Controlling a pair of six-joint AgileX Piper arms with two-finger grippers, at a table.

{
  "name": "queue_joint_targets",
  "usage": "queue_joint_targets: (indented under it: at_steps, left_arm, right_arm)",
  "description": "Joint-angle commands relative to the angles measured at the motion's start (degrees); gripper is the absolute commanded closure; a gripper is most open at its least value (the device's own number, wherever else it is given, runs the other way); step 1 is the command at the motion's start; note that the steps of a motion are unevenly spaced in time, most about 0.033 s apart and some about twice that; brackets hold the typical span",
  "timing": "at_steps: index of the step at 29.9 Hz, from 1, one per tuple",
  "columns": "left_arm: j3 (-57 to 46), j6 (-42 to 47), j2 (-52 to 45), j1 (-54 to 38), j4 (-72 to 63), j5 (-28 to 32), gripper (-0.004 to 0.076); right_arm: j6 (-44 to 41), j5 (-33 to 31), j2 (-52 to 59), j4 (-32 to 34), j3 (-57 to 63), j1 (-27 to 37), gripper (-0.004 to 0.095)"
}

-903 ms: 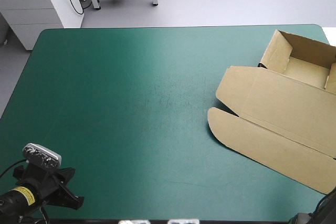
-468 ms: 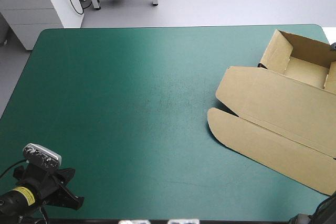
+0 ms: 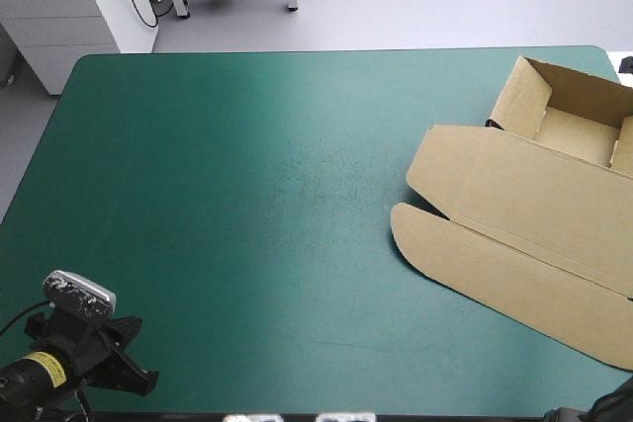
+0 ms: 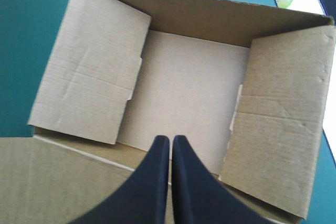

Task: Fold the box

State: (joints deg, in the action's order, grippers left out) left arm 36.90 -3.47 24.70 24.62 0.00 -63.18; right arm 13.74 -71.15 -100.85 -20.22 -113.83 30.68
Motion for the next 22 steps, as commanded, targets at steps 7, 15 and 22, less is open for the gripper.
queue_joint_targets:
  at_steps: [7, 15, 22]
  left_arm:
    - [1.33, 0.31, 0.46, -0.01, -0.67, 3.23, 0.0732]
    - [1.33, 0.31, 0.46, -0.01, -0.67, 3.23, 0.0732]
    - [1.33, 0.56, 0.46, -0.01, -1.14, 4.14, 0.0732]
  right_arm:
    - [2.0, -0.38, 13.34, -2.47, 0.82, -11.23, 0.0908]
    - [2.0, 0.54, 22.32, 0.78, 7.66, -20.19, 0.0908]
    - [2.45, 5.33, 35.59, 3.41, 25.86, -25.22, 0.0908]
